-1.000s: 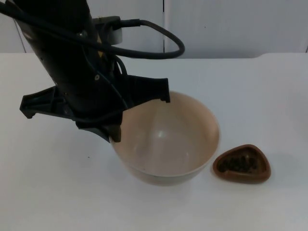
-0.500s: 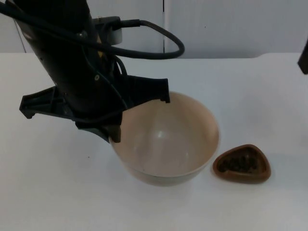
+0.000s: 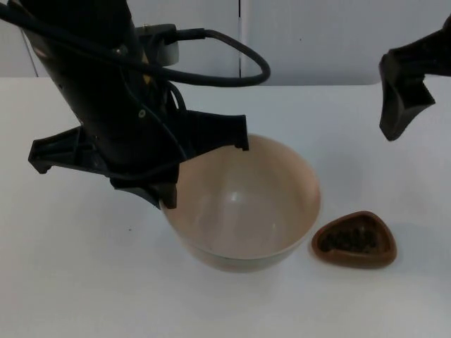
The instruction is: Pick up the bowl with the left hand and pour the coffee beans from the cup into the bowl with the right hand.
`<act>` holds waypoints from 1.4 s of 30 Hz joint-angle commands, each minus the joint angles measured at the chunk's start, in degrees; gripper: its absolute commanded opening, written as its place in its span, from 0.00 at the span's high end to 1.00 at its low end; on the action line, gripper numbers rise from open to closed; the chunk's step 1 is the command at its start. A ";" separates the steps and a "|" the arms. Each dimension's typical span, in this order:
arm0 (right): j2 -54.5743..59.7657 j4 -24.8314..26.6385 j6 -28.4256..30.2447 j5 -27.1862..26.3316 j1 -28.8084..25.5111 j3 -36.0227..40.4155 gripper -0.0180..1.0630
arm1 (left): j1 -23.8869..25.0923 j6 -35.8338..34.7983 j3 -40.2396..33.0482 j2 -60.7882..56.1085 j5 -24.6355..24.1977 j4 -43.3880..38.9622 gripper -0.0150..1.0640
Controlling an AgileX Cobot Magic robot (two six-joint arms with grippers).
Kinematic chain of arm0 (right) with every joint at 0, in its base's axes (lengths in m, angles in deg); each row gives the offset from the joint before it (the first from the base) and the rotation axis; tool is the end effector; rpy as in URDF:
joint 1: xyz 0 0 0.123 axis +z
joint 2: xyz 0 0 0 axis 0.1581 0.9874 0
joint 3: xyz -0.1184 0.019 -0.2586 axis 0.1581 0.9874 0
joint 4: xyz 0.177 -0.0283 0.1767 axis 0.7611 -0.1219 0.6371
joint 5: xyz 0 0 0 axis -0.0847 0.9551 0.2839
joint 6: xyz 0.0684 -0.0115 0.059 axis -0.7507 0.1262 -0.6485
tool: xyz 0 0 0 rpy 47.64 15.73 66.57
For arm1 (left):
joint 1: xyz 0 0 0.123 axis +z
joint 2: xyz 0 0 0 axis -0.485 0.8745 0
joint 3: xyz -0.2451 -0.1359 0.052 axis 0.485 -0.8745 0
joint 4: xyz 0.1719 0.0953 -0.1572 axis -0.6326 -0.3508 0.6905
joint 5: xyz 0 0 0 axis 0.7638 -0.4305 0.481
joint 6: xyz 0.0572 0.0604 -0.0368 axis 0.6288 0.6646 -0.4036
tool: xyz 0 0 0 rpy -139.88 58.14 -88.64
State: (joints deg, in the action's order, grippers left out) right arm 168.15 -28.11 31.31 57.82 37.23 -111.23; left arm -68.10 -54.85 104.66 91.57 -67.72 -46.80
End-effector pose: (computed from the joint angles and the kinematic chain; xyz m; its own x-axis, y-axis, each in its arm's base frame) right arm 0.2994 0.1504 0.2598 -0.9239 -0.2523 -0.2875 -0.2545 0.9666 -0.0303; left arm 0.2458 -0.1925 0.2060 -0.9661 -0.0626 -0.2505 -0.0274 0.9895 -0.1416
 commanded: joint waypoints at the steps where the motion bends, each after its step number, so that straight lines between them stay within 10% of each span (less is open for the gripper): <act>1: 0.56 -1.35 -1.36 0.19 0.12 -0.62 0.01 | -0.26 -0.31 -0.24 -0.41 0.06 -0.07 0.99; 42: 13.99 -8.38 -10.60 -21.11 1.30 9.44 0.06 | -0.26 -0.31 -0.24 -0.41 0.39 -0.08 0.99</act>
State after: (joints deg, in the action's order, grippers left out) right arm 182.00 -36.16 21.10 37.61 38.33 -101.83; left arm -68.10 -54.85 104.66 91.57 -67.72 -46.80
